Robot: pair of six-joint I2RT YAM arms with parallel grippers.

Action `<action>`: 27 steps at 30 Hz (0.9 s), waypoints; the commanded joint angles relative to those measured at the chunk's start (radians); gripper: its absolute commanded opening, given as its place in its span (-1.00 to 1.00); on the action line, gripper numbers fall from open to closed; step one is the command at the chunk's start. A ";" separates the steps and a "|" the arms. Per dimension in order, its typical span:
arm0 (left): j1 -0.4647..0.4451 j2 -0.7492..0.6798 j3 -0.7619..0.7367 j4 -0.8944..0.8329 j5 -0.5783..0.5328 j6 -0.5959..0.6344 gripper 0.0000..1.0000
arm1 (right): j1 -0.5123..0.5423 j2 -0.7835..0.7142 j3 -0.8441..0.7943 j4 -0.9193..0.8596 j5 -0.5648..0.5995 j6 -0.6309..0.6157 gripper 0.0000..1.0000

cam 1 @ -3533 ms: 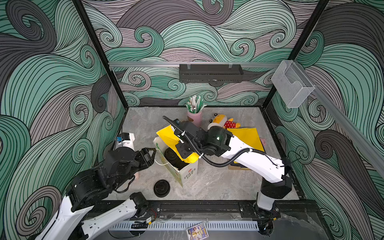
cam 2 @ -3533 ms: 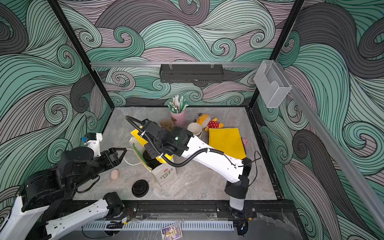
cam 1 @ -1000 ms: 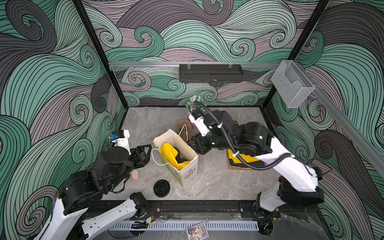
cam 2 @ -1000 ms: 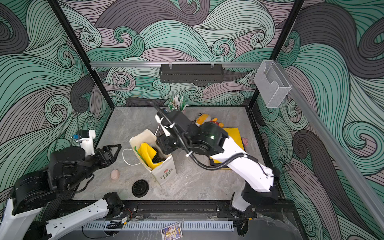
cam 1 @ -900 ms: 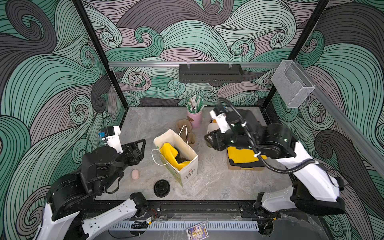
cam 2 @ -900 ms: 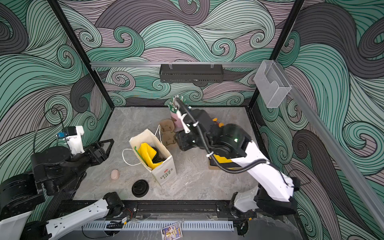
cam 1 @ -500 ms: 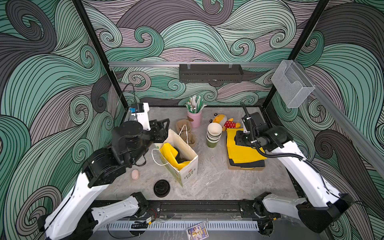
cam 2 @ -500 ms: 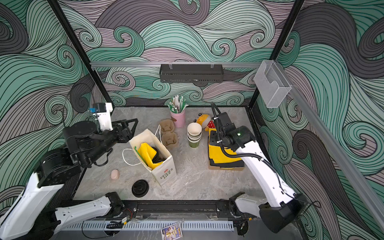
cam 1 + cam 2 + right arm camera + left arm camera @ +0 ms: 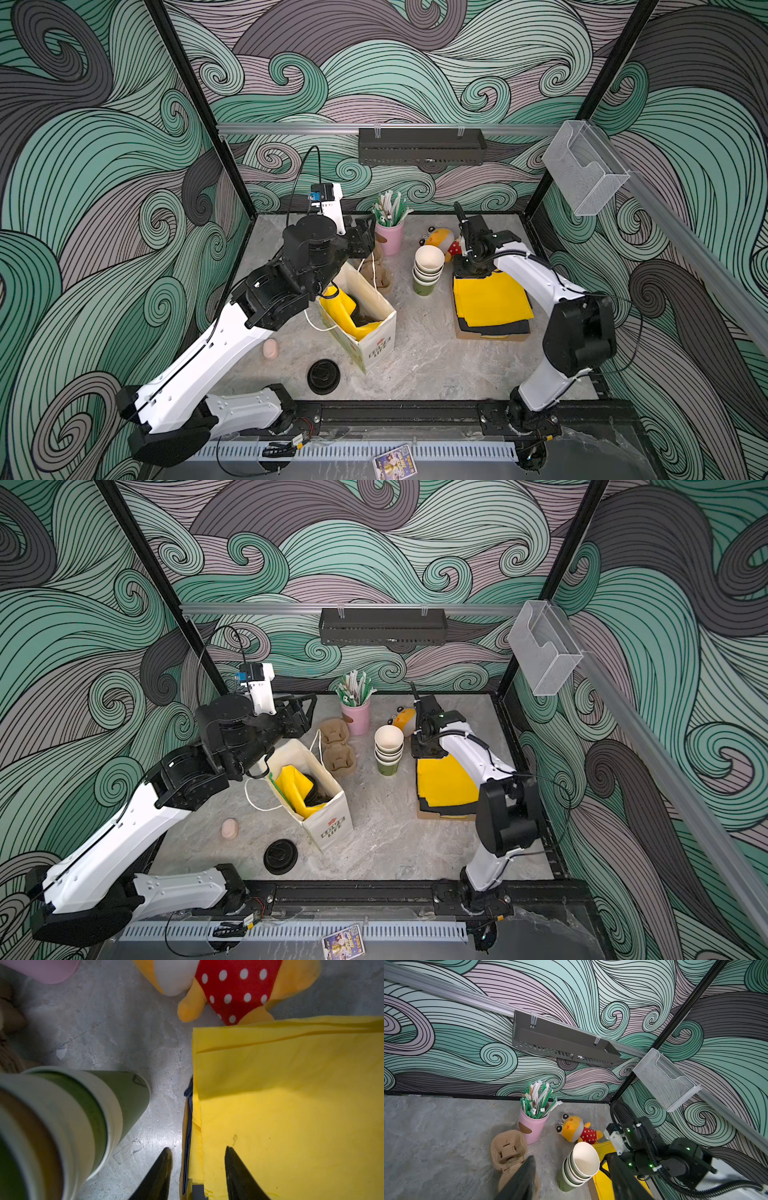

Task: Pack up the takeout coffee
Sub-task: 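Move the right gripper to the yellow napkin stack and pinch the top napkin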

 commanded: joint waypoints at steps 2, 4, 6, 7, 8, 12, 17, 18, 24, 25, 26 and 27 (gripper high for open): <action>0.008 0.016 0.008 0.041 -0.050 0.043 0.19 | -0.005 0.058 0.060 0.010 0.084 -0.087 -0.15; 0.012 0.021 0.006 0.046 -0.056 0.044 0.19 | -0.006 0.083 0.072 0.010 0.123 -0.094 -0.21; 0.014 0.025 0.003 0.052 -0.061 0.042 0.19 | -0.006 0.102 0.085 0.010 0.139 -0.087 -0.26; 0.017 0.028 0.001 0.053 -0.066 0.040 0.19 | -0.005 0.113 0.094 0.010 0.138 -0.083 -0.28; 0.018 0.031 0.000 0.051 -0.072 0.036 0.19 | -0.006 0.122 0.102 0.009 0.132 -0.079 -0.29; 0.025 0.038 0.001 0.048 -0.083 0.031 0.19 | -0.007 0.155 0.128 0.009 0.107 -0.063 -0.30; 0.028 0.032 -0.003 0.036 -0.103 0.018 0.19 | -0.009 0.181 0.147 0.003 0.109 -0.043 -0.35; 0.027 0.028 -0.005 0.034 -0.106 0.014 0.19 | -0.009 0.186 0.149 0.002 0.117 -0.040 -0.40; 0.030 0.014 -0.011 0.032 -0.119 0.012 0.18 | -0.009 0.176 0.145 -0.002 0.127 -0.032 -0.69; 0.030 0.011 -0.014 0.032 -0.119 0.011 0.18 | -0.009 0.170 0.143 -0.002 0.124 -0.029 -0.74; 0.030 0.009 -0.015 0.031 -0.120 0.011 0.18 | -0.009 0.163 0.142 -0.003 0.122 -0.027 -0.78; 0.030 0.007 -0.017 0.032 -0.122 0.008 0.18 | -0.009 0.156 0.139 -0.003 0.115 -0.025 -0.82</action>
